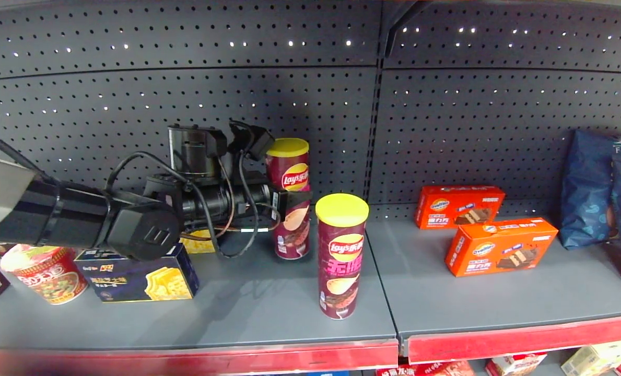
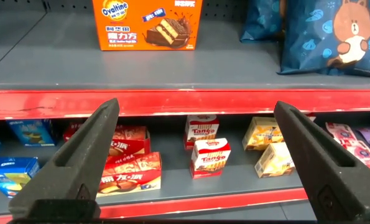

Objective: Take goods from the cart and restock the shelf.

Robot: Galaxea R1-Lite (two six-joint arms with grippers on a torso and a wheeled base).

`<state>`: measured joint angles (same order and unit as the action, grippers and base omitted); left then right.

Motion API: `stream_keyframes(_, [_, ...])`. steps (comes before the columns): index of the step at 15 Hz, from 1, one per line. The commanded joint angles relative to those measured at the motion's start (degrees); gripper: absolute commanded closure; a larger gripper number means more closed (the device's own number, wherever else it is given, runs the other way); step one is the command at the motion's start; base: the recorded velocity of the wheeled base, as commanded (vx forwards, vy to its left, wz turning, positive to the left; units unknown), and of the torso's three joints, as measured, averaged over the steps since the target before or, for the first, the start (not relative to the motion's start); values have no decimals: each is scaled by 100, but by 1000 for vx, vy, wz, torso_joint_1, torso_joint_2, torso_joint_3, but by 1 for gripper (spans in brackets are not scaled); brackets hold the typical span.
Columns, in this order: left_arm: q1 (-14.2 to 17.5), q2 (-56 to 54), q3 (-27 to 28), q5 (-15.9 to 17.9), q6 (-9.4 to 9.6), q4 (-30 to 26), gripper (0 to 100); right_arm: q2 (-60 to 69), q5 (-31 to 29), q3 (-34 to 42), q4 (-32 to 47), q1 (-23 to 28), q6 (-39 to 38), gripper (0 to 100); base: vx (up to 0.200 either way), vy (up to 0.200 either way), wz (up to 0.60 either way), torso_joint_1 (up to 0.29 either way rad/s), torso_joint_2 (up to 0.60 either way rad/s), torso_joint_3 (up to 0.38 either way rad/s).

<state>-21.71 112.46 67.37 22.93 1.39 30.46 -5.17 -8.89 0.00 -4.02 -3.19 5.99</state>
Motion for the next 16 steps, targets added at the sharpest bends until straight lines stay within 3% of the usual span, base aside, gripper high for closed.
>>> stream_keyframes(1, [-9, 277, 22, 10, 2, 206, 100, -10, 1, 0, -2, -6, 8, 0, 0, 0, 0, 0, 0, 0])
stream_keyframes(5, [-96, 672, 66, 273, -7, 838, 100, -10, 1, 0, -2, -6, -1, 0, 0, 0, 0, 0, 0, 0])
stream_keyframes(16, [-140, 1243, 813, 352, 2, 786, 100, -10, 1, 0, -2, -6, 8, 0, 0, 0, 0, 0, 0, 0])
